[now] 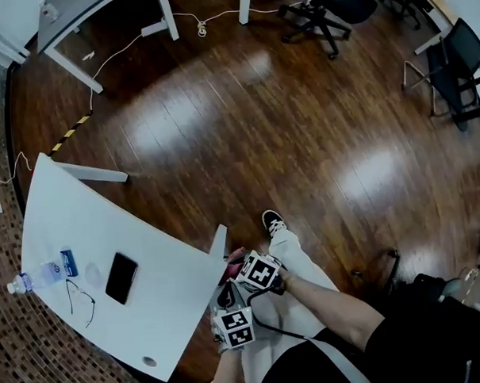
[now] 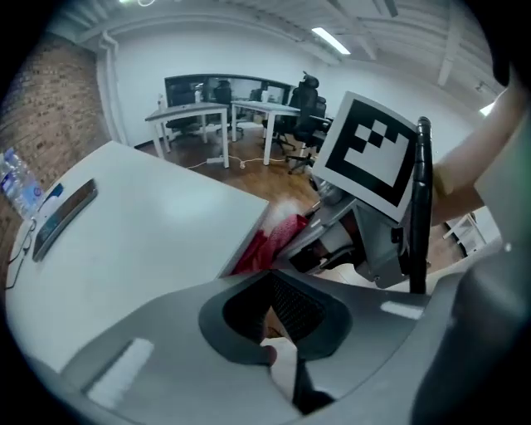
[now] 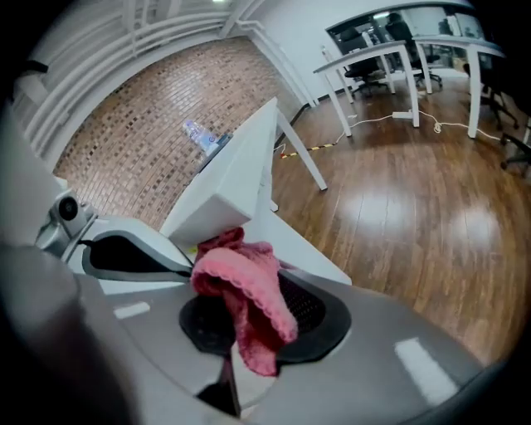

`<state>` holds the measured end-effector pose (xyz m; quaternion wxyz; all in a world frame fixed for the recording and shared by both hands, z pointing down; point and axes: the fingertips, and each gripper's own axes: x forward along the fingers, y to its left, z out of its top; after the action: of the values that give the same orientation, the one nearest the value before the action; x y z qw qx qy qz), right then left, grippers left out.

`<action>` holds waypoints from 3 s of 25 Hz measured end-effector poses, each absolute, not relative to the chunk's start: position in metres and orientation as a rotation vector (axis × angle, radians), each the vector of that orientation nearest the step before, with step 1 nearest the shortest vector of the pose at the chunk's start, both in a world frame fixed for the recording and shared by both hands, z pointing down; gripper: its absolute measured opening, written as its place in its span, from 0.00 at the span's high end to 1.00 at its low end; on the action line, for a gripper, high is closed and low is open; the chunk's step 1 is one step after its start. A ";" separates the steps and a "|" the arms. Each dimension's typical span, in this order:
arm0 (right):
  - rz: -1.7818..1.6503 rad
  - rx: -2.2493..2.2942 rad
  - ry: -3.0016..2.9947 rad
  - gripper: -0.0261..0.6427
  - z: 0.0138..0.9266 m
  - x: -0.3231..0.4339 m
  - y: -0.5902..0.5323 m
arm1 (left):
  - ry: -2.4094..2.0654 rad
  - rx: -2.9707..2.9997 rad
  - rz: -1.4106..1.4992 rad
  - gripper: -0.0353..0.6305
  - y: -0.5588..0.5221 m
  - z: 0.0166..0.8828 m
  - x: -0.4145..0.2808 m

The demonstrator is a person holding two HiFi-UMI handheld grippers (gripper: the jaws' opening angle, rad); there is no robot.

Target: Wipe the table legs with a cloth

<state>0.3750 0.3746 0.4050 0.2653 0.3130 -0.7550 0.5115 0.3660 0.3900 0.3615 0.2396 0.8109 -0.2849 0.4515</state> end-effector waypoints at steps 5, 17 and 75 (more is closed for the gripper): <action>1.460 0.941 -2.004 0.86 0.424 0.374 0.374 | -0.799 2.261 1.226 0.95 0.392 0.387 0.369; 1.611 0.919 -2.081 0.86 0.460 0.370 0.380 | -0.977 2.140 1.220 0.94 0.397 0.457 0.359; 1.694 0.607 -2.031 0.86 0.765 0.383 0.381 | -0.879 1.839 1.546 0.94 0.403 0.768 0.379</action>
<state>0.3825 0.3812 0.7654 0.2122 0.2184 -0.7314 0.6101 0.3791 0.4026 0.7676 0.2879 0.6884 -0.3290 0.5787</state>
